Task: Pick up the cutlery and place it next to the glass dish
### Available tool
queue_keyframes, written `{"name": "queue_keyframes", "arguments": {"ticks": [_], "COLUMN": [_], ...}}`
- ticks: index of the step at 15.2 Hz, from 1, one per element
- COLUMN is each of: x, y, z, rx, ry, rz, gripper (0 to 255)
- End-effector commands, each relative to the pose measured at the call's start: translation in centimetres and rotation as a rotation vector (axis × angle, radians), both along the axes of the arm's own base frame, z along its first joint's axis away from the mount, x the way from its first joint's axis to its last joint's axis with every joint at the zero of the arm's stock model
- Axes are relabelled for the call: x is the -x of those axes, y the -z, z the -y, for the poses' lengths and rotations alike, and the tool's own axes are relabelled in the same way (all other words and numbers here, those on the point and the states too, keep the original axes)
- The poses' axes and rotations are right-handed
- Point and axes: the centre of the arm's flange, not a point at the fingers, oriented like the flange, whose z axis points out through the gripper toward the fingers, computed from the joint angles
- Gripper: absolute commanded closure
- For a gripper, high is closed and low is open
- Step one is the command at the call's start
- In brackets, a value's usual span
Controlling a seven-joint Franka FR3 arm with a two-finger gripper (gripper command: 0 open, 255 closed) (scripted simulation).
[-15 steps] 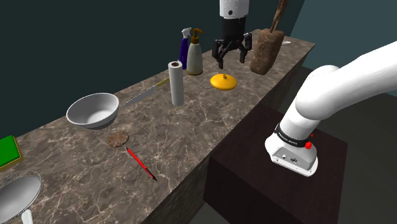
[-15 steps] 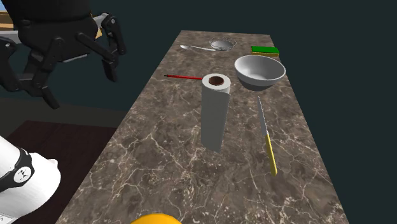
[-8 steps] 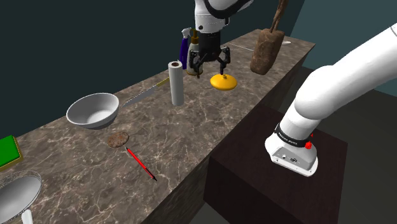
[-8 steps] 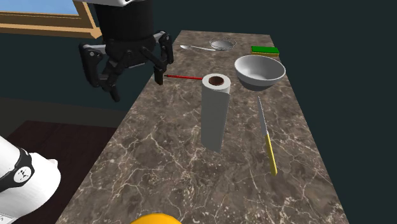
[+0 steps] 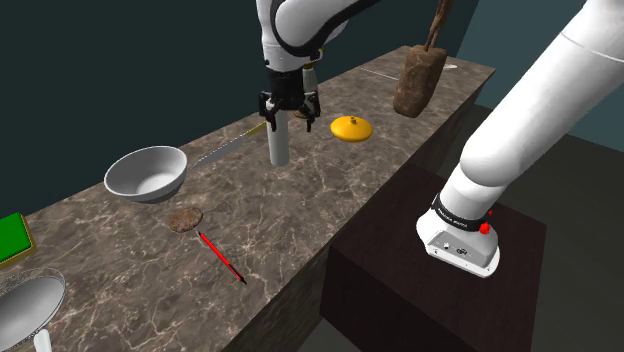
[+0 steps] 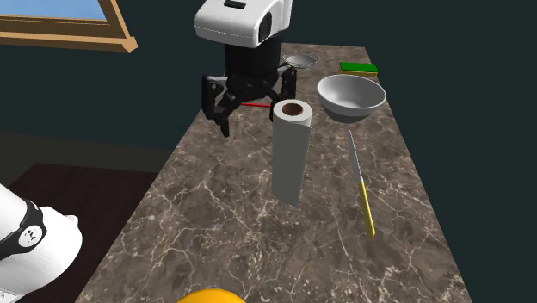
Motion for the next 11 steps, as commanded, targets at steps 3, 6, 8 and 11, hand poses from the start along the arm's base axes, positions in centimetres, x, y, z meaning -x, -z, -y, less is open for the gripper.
{"name": "queue_keyframes", "arguments": {"ticks": [3, 6, 8, 11], "x": [-3.9, -7.2, -9.4, -12.9], "y": [2.3, 3.9, 4.9, 6.4], "z": [-2.0, -3.0, -3.5, -4.0], "rx": [0.009, 0.017, 0.022, 0.03], "ry": [0.135, 0.233, 0.298, 0.396], "rz": [0.018, 0.031, 0.039, 0.052], "gripper": [0, 0, 0, 0]}}
